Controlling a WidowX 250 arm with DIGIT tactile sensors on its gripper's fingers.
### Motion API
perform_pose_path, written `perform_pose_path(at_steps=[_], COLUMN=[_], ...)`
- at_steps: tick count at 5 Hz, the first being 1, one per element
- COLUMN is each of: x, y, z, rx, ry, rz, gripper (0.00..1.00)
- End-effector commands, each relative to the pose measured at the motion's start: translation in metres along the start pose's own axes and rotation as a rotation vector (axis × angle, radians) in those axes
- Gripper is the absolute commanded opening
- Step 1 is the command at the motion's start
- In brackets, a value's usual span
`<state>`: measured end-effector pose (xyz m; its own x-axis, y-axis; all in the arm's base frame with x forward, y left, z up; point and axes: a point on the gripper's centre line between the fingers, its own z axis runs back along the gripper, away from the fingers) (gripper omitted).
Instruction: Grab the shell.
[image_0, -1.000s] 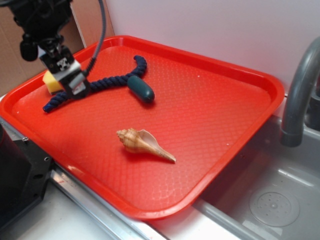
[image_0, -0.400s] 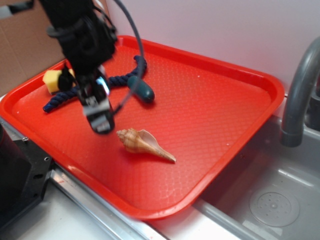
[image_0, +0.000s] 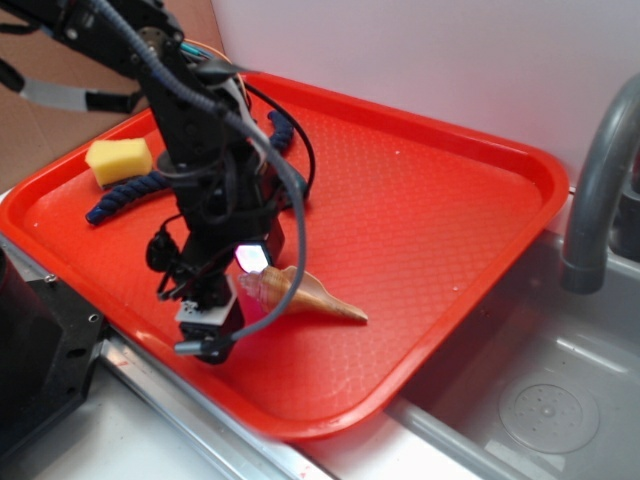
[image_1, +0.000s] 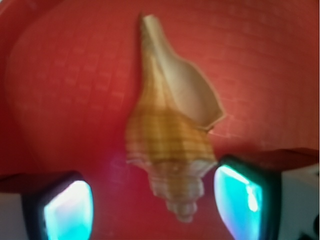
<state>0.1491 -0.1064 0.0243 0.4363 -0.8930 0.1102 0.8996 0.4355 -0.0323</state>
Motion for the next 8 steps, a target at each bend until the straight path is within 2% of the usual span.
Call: perform_pose_path(at_steps=[1, 2, 3, 4, 5, 6, 7, 8], x=[0.014, 0.015, 0.015, -0.003, -0.043, -0.074, -0.103, -0.088], y=[0.009, 0.006, -0.007, -0.009, 0.006, 0.034, 0.069, 0.062], z=[-0.007, 0.0, 0.003, 0.036, 0.089, 0.136, 0.155, 0.183], rx=[0.048, 0.069, 0.064, 0.094, 0.127, 0.173, 0.221, 0.318], ry=[-0.041, -0.026, -0.002, 0.009, -0.085, -0.12, -0.123, -0.142], rz=[0.035, 0.082, 0.083, 0.231, 0.476, 0.722, 0.968, 1.175], gripper=[1.0, 1.0, 0.0, 0.0, 0.0, 0.0, 0.0, 0.0])
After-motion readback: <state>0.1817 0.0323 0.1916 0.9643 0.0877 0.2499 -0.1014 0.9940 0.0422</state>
